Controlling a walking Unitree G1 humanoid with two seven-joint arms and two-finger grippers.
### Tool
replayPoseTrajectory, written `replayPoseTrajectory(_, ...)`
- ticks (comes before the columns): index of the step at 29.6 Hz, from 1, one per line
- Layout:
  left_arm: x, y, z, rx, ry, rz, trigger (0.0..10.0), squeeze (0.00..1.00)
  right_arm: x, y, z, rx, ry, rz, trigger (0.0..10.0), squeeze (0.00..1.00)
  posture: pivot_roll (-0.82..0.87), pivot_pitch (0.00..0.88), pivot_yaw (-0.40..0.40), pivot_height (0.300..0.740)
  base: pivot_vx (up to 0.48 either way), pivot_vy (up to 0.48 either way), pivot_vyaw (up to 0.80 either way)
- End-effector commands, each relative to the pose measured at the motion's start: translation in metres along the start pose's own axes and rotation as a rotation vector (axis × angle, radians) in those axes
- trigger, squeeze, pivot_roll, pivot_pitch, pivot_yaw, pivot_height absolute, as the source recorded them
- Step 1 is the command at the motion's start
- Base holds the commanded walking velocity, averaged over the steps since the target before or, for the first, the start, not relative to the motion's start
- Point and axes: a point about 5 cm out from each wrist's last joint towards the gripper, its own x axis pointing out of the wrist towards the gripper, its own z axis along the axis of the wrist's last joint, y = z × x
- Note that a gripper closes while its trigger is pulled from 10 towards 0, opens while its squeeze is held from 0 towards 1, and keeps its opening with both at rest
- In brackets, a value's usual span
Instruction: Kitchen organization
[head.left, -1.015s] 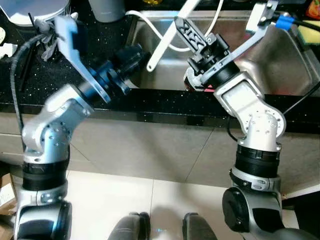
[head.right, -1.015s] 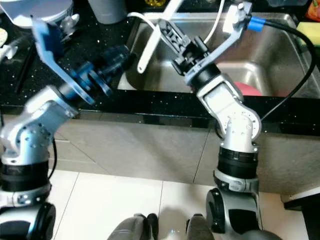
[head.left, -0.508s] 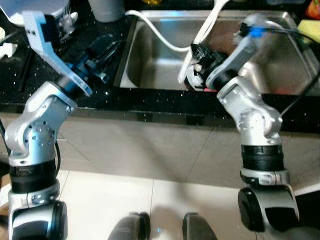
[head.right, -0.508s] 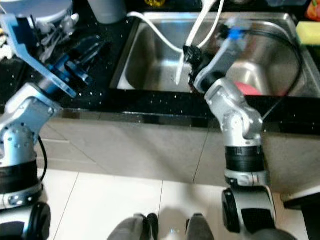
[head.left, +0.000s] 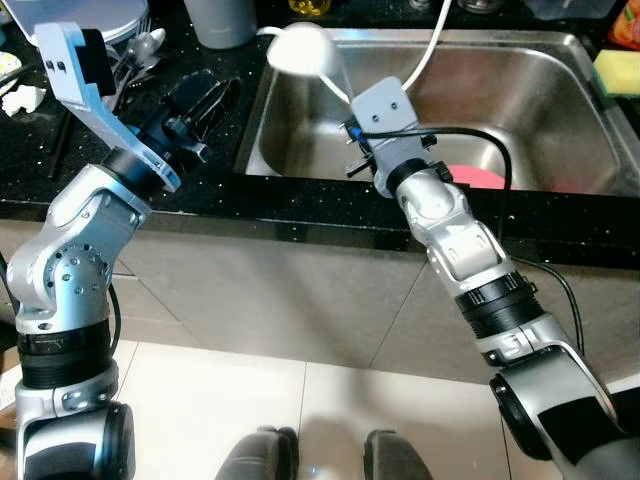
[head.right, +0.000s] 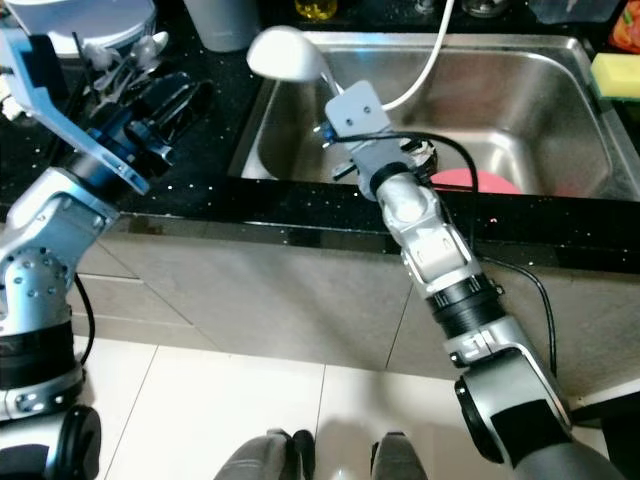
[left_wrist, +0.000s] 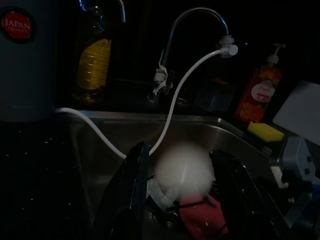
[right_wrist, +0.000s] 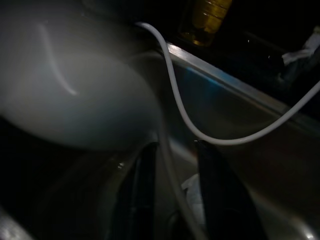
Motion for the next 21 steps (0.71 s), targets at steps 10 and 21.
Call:
replayPoseTrajectory(10,-0.001,0.002,-0.005,0.003,0.018,0.029,10.0,0.00,-0.004,-0.034,0.023,0.283,-0.193,-0.200,10.0,0.00,-0.06,0.168,0.085,0.740,0.000,0.000,0.00)
replayPoseTrajectory(21,-0.002,0.042,-0.010,0.299,0.173,0.423,10.0,0.00,-0.021,-0.073,0.064,0.368,-0.392,-0.304,10.0,0.00,-0.06,0.157,0.083,0.740,0.000,0.000,0.00)
